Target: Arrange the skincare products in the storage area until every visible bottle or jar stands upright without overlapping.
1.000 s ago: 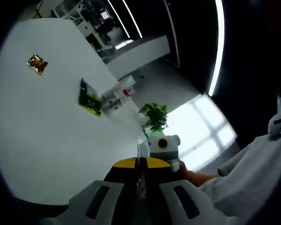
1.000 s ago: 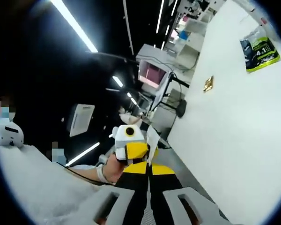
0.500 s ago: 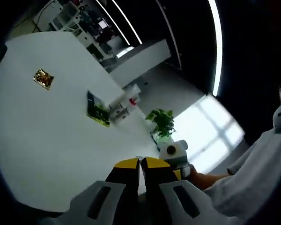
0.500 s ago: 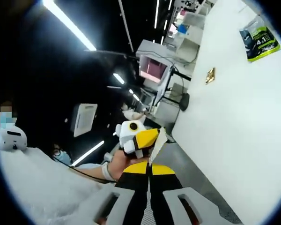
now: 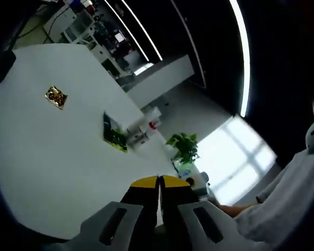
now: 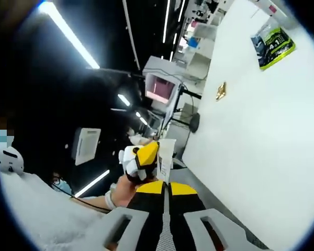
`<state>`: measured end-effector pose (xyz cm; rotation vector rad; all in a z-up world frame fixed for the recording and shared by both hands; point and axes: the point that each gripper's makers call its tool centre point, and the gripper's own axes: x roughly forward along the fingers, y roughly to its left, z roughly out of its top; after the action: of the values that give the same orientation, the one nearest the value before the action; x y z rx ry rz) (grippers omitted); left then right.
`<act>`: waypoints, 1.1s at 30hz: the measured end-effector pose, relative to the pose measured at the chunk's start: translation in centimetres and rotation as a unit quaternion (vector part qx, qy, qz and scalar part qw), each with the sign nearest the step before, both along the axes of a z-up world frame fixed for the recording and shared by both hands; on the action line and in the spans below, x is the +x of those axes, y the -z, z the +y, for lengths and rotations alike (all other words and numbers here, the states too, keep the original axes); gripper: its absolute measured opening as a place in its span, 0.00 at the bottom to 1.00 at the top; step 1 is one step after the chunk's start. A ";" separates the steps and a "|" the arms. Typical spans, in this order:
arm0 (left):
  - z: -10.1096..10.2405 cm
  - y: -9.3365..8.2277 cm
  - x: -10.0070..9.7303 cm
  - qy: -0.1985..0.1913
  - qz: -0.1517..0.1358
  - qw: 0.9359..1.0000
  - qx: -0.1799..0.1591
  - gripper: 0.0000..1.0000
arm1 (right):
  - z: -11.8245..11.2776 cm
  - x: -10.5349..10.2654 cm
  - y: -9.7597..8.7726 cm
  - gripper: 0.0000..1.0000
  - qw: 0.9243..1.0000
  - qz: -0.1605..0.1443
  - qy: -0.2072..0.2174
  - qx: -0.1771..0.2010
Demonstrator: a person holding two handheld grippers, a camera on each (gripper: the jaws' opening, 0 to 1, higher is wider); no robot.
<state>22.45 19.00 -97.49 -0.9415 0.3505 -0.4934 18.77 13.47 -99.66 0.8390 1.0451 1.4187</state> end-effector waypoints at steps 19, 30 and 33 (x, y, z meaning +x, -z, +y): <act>3.1 1.9 -0.7 0.058 -0.016 0.927 0.369 0.29 | 0.1 2.4 -1.4 0.00 1.000 -0.030 -0.008 0.001; 8.4 6.3 -3.9 0.106 0.049 0.815 0.568 0.29 | 1.8 7.5 -3.8 0.00 0.997 -0.069 -0.005 -0.017; 7.7 7.7 -4.2 0.125 0.050 0.785 0.604 0.29 | 2.6 9.5 -4.4 0.00 0.995 -0.096 -0.004 -0.035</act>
<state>18.23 26.68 -105.24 0.3532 0.7671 -0.3462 28.23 16.03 -95.29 0.6348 0.9462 1.4312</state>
